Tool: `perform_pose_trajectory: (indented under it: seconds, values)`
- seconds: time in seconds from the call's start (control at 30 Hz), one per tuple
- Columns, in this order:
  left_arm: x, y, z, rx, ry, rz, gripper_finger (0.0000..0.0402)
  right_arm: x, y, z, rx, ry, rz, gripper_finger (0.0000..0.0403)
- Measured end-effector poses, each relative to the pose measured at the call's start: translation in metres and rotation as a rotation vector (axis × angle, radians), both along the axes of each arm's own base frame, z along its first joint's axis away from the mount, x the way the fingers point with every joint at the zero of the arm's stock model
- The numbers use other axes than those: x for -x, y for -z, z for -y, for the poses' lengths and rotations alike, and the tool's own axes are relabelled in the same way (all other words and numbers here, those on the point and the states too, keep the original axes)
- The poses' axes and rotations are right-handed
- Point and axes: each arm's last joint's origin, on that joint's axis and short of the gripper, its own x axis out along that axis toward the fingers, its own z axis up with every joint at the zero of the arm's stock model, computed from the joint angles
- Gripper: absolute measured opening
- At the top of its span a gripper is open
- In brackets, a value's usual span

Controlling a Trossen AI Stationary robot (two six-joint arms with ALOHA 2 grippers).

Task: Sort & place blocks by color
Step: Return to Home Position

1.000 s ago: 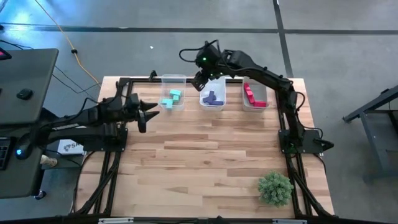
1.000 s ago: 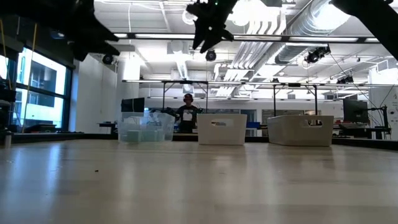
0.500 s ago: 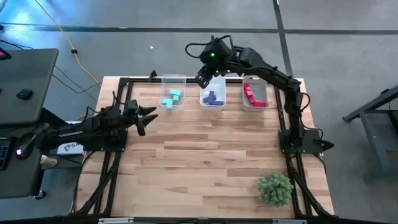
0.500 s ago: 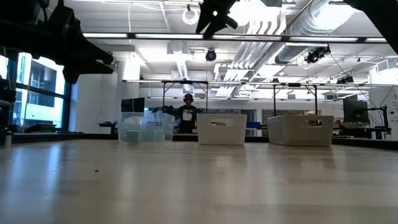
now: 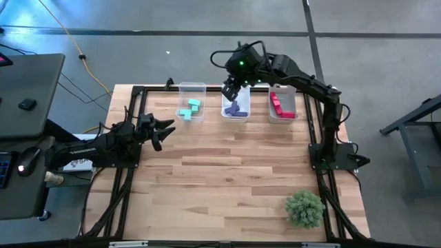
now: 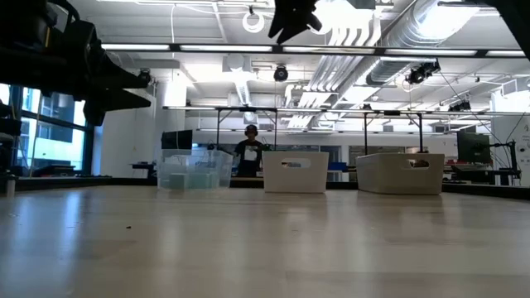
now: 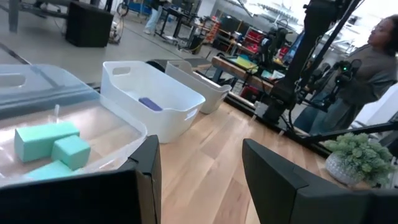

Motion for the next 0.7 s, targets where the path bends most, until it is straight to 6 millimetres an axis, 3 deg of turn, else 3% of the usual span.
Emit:
perform_pose_trajectory:
  seconds: [0.27, 0.7]
  values:
    - [0.000, 0.000, 0.000, -0.062, 0.011, -0.031, 0.0142, 0.034, 0.017, -0.013, -0.005, 0.005, 0.014, 0.0156]
    - [0.000, 0.000, 0.000, -0.064, 0.010, -0.033, 0.0142, 0.142, 0.039, -0.055, 0.014, -0.005, 0.256, 0.0156]
